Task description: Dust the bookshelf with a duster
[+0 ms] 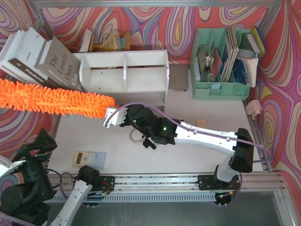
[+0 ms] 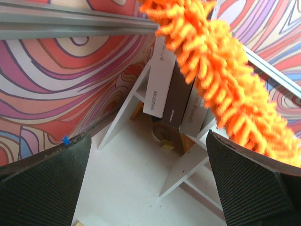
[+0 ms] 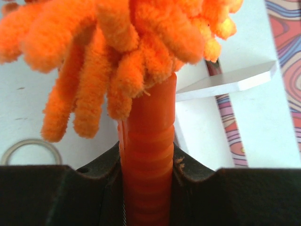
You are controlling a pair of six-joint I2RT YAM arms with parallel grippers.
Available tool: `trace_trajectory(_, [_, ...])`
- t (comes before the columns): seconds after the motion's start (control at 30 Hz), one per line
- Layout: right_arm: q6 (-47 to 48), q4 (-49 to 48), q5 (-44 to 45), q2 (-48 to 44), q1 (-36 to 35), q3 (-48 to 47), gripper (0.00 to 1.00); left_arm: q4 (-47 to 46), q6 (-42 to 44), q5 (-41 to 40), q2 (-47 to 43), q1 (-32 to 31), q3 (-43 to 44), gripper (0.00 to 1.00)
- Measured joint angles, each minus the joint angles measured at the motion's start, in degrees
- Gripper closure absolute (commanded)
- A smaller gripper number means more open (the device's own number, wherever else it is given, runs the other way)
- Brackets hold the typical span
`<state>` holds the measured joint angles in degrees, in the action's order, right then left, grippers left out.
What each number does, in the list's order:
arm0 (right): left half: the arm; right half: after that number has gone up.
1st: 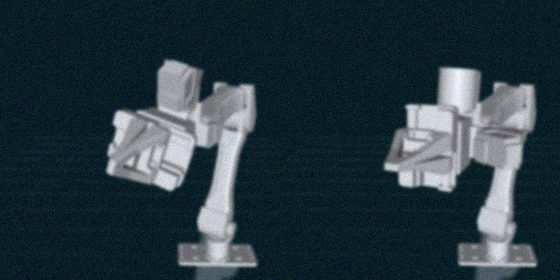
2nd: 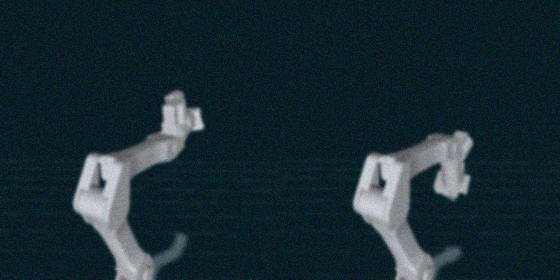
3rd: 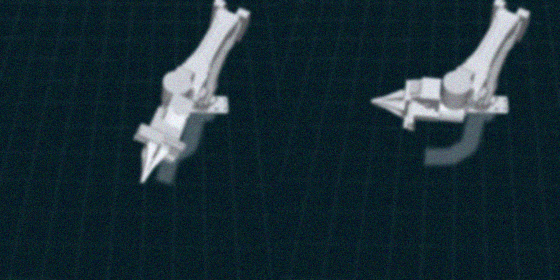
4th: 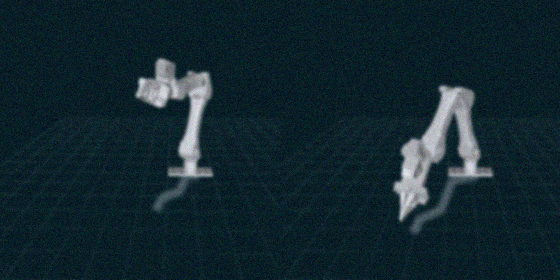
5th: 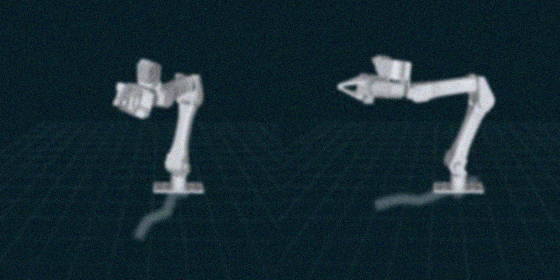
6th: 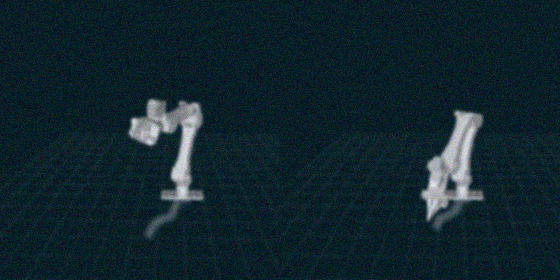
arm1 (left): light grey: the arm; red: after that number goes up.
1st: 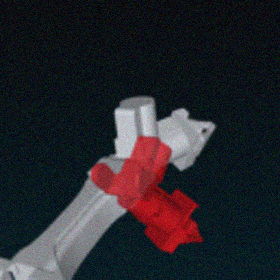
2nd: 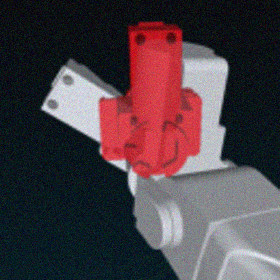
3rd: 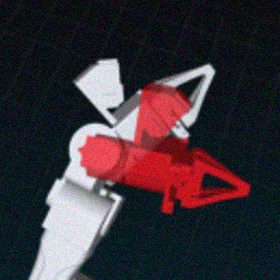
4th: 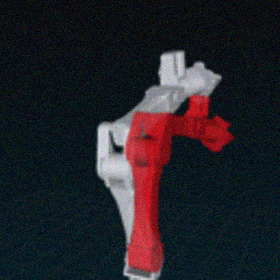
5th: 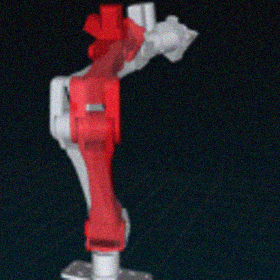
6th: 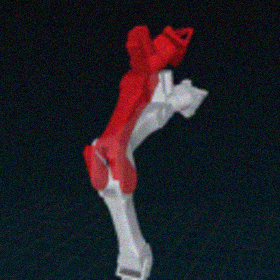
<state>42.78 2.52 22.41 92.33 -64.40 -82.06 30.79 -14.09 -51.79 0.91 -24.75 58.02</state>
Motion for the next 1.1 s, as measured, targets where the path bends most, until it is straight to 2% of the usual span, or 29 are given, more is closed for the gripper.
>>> trace_trajectory(0.27, [5.6,-0.1,5.7,4.9,1.2,-7.5,1.00,4.0,1.5,7.1,0.0,0.0,-0.9,0.02])
trace_trajectory(0.47, [8.2,-0.1,8.3,6.6,2.5,-9.4,1.00,5.5,1.9,13.4,0.0,0.0,-3.3,0.02])
trace_trajectory(0.7, [9.4,-0.1,9.3,6.8,2.9,-8.8,1.00,6.0,1.9,18.5,0.0,0.0,-5.5,0.02])
trace_trajectory(1.1, [8.1,1.1,9.9,6.2,2.9,-0.4,1.00,5.0,0.6,23.9,0.0,0.0,-4.2,0.02])
